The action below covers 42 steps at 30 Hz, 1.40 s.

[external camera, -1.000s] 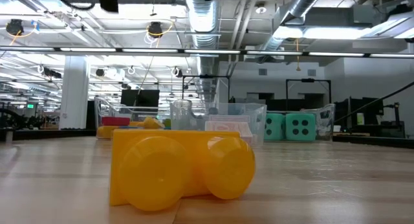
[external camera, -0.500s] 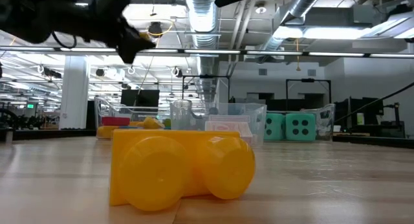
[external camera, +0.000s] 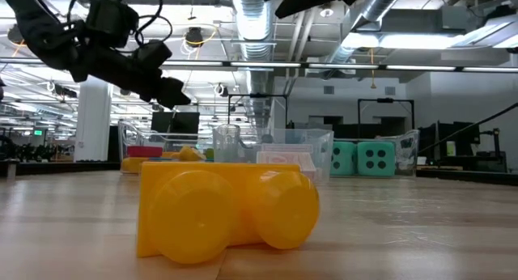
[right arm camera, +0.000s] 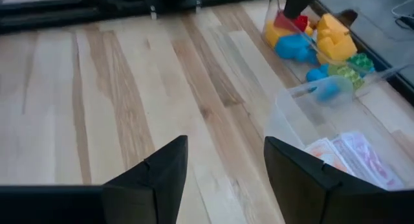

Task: Pick & Place Toys
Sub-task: Put the yellow game piece into the top left transparent bin

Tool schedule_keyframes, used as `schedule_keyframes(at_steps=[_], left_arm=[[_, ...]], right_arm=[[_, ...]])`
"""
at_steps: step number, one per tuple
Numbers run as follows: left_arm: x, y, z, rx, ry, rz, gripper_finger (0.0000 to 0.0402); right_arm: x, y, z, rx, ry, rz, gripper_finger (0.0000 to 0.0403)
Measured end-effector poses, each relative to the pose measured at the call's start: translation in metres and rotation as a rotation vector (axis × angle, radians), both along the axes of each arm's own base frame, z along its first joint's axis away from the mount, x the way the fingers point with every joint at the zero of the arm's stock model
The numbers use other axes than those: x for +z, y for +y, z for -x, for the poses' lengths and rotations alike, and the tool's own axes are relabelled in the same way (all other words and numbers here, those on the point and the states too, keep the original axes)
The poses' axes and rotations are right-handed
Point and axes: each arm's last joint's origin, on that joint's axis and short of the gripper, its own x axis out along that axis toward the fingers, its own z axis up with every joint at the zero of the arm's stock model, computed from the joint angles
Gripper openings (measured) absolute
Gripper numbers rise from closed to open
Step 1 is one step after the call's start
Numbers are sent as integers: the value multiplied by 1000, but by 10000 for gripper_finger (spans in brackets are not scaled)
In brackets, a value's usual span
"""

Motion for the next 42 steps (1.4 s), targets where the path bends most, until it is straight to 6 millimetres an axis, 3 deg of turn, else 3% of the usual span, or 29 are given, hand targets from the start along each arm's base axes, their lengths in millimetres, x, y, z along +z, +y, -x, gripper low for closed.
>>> schedule_keyframes(at_steps=[7,16,35,42], left_arm=[[-4,28,14,-29,-54,100,165],[-13,48,28,22,-29,170,167],[-18,49,30,-1,6,211,172],[-18,49,30,-1,6,211,205]], right_arm=[[-10,3,-1,-29,22,-22,196],[-7,8,1,-25,1,-43,196],[-7,8,1,-24,3,-41,196],[-7,8,2,-22,7,-38,196]])
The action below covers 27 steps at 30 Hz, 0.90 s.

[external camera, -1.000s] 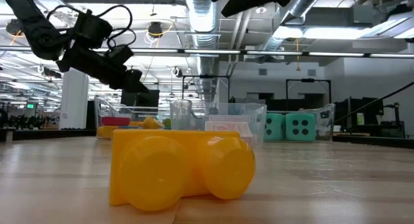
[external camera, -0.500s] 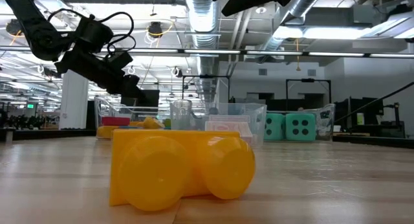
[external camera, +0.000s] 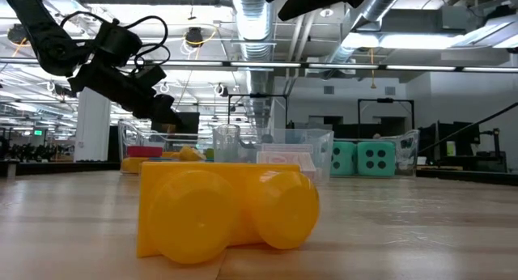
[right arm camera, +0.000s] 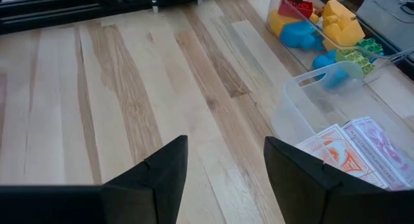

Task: Pick & Place Toys
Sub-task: Put the yellow game piece into the top left transparent bin, then put the green game piece into the top left transparent bin

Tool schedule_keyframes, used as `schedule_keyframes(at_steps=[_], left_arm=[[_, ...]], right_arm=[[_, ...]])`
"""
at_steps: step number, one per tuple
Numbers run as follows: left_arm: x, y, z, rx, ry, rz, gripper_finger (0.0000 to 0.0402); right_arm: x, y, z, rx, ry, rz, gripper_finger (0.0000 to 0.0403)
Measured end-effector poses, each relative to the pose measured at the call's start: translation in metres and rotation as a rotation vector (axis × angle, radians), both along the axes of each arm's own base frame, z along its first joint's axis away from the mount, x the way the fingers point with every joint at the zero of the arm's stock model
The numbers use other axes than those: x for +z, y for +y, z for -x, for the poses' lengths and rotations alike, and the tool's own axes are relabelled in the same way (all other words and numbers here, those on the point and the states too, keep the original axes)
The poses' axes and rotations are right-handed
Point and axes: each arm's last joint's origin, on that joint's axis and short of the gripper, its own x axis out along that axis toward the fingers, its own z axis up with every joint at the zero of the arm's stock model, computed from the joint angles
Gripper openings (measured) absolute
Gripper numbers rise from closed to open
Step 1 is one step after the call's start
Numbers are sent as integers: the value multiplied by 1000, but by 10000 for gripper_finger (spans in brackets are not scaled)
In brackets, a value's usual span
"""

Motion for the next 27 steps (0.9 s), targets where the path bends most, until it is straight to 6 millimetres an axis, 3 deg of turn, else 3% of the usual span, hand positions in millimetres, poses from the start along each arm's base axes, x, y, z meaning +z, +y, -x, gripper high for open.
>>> schedule_keyframes(at_steps=[7,27], left_arm=[[0,0,0,0,-2,-2,222],[0,0,0,0,-3,-3,221]], right_arm=[[0,0,0,0,4,2,196],[-1,-1,1,-1,14,4,196]])
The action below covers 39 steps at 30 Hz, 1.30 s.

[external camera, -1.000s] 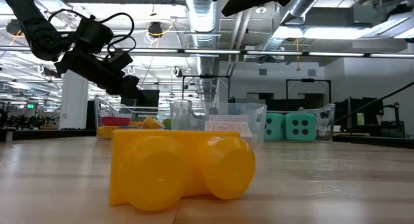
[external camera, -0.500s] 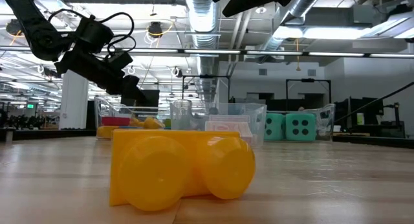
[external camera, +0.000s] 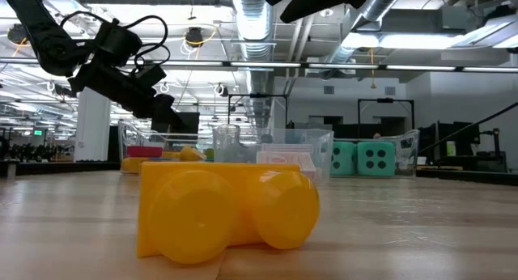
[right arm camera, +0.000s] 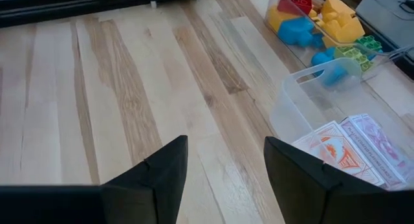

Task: Pick & Place Toys
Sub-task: Put the green game piece into the top left transparent bin

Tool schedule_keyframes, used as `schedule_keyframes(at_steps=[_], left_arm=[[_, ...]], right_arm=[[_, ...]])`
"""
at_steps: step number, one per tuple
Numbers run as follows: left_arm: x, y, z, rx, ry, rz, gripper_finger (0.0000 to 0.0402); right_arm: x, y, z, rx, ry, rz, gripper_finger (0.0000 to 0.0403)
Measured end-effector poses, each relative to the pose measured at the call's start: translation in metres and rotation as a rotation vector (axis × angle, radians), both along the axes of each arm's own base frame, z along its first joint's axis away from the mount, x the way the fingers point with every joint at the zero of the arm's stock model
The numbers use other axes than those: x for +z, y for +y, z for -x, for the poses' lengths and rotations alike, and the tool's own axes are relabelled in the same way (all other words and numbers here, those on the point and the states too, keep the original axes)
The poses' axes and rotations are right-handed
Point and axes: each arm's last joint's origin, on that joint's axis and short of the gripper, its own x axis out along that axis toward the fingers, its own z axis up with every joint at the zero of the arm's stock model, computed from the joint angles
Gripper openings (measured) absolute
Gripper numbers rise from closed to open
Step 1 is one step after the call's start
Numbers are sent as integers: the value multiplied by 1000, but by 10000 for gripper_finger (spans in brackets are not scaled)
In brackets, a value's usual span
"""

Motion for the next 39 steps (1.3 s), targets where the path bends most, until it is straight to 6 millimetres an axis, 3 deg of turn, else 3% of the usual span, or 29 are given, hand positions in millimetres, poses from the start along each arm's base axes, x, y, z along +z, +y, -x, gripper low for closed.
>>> schedule_keyframes(at_steps=[9,15,25,31,39], left_arm=[[4,1,-1,0,-31,-26,218],[8,1,-1,0,-62,-52,218],[16,2,-2,0,-133,-111,218],[17,2,-2,0,-141,-119,218],[18,2,-2,2,-149,-115,218]], right_arm=[[-8,16,13,212,188,-123,196],[-12,48,36,378,295,-182,196],[-13,98,78,748,359,-37,180],[-19,118,93,748,349,-11,170],[-62,132,87,704,486,-64,190]])
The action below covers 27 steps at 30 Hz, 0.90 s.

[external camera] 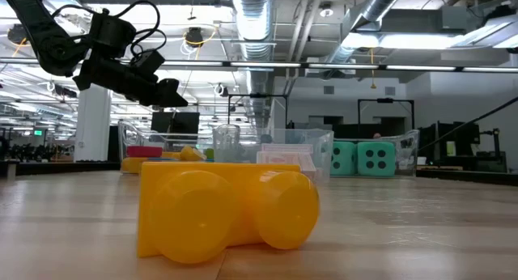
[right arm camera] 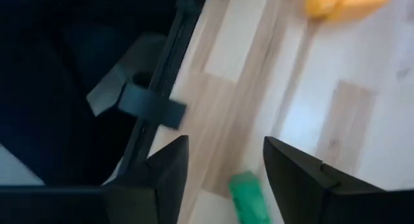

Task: Pick & Place Toys
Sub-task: Put the green game piece into the top left transparent bin

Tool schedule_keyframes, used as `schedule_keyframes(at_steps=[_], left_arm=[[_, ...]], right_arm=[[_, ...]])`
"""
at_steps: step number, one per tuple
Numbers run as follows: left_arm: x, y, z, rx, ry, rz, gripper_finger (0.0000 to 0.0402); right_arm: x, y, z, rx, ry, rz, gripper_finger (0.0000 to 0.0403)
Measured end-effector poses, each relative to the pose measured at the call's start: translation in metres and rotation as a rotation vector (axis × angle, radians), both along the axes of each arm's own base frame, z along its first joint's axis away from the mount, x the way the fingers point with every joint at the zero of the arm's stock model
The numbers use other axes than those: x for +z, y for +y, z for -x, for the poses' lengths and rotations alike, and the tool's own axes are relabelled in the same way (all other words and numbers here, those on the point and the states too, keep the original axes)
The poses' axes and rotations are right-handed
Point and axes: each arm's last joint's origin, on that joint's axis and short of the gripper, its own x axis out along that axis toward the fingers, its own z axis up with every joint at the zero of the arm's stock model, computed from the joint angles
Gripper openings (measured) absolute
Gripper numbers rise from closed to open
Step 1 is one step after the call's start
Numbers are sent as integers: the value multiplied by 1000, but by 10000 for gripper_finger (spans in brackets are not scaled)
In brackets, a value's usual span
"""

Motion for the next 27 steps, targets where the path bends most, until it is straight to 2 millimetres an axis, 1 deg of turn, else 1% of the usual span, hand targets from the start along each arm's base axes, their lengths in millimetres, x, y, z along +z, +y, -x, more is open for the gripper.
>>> schedule_keyframes(at_steps=[5,9,15,19,21,25,27], left_arm=[[0,0,0,2,-18,12,218],[0,0,0,2,-18,12,218],[0,-2,-2,-10,-21,10,218],[1,-2,-2,-14,-22,8,218],[1,-2,-2,-14,-22,9,218],[1,-2,-2,-14,-23,8,218],[1,-2,-2,-14,-25,6,218]], right_arm=[[-21,0,-3,-8,96,30,221],[-26,-6,-1,-21,157,85,236],[-27,-12,1,-57,204,115,233],[-35,-15,1,-59,266,136,227],[-43,-12,-3,-55,288,115,224],[-68,-11,-4,-45,384,146,221],[-73,-11,-4,-47,409,162,221]])
